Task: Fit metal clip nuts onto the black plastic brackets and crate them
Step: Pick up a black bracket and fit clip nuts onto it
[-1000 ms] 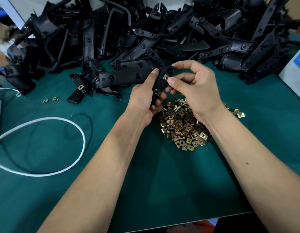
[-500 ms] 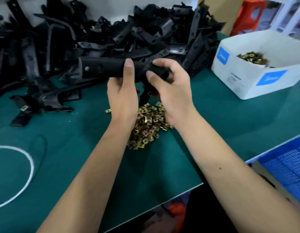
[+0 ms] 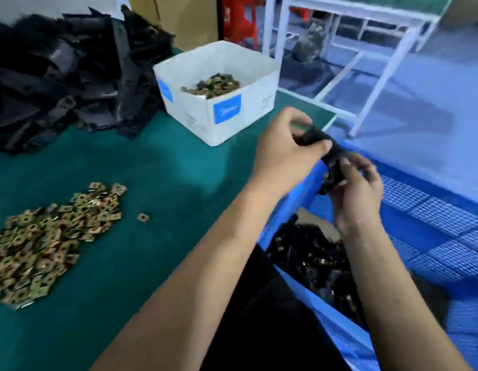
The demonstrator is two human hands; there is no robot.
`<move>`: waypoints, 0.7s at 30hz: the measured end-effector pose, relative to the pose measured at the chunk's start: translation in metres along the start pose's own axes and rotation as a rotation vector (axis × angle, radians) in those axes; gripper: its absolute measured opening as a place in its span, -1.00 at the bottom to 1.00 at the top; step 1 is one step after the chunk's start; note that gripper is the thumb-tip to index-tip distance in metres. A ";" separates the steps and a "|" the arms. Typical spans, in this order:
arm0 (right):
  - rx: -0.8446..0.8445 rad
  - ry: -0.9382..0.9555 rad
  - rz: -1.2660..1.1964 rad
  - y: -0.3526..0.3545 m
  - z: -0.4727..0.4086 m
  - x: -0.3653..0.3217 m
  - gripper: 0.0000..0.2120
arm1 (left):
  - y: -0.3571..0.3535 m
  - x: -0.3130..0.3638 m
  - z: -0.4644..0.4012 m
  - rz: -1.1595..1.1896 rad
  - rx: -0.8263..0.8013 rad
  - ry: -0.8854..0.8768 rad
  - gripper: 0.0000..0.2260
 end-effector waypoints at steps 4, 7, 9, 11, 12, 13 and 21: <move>0.090 -0.233 0.234 0.096 -0.013 0.066 -0.86 | -0.078 -0.050 -0.005 -0.598 -0.078 0.010 -0.60; 0.044 -0.389 0.602 0.156 -0.002 0.112 -0.77 | -0.092 -0.099 -0.005 -0.866 -0.173 0.138 -0.58; -0.066 -0.494 0.849 0.185 0.011 0.131 -0.72 | -0.090 -0.125 -0.005 -0.944 -0.214 0.226 -0.61; -0.280 -0.596 1.179 0.204 0.023 0.140 -0.63 | -0.085 -0.142 -0.005 -0.992 -0.227 0.268 -0.65; -0.378 -0.618 1.357 0.210 0.026 0.142 -0.58 | -0.082 -0.147 -0.005 -1.005 -0.229 0.274 -0.65; -0.434 -0.609 1.481 0.213 0.028 0.142 -0.55 | -0.080 -0.150 -0.006 -1.008 -0.229 0.270 -0.67; -0.596 -0.057 1.446 0.127 0.013 0.122 -0.83 | -0.078 -0.128 -0.020 -0.906 -0.151 0.128 -0.74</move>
Point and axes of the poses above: each hand's wrist, its own z-axis away from the middle knuckle, its own y-axis out of the back of the hand, x = y × z, the point moved 3 cm from there along -z, towards the middle knuckle, and after that the axes turned 15 degrees about y, right-handed, at the moved point
